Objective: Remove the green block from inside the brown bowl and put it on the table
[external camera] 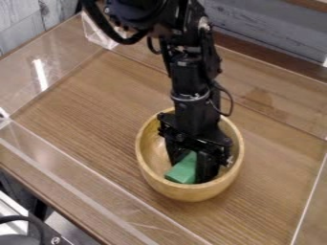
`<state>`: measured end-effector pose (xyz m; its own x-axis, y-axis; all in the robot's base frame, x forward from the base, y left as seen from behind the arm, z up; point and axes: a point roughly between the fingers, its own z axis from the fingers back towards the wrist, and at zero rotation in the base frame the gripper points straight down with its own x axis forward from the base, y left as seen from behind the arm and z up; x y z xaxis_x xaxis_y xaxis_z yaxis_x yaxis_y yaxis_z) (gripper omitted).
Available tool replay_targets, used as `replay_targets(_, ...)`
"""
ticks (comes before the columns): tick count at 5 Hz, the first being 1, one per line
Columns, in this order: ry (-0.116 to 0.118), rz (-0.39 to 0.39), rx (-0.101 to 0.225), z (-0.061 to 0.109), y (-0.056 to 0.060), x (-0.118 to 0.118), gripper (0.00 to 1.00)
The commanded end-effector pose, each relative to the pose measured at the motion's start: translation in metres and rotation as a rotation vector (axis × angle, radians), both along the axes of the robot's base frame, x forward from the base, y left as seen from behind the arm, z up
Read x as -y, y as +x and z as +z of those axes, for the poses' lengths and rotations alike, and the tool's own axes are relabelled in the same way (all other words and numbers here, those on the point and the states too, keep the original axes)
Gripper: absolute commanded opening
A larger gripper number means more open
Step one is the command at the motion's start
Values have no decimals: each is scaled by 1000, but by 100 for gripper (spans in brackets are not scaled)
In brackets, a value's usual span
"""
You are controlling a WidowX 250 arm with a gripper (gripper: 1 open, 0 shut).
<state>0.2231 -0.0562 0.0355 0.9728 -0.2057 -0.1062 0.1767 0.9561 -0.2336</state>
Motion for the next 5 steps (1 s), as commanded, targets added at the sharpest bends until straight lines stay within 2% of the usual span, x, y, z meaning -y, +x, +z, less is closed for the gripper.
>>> replay_targets(1,-20,-4,48,14,5,6,0)
replay_targets(5,-49,-11,33,23,4,17,0)
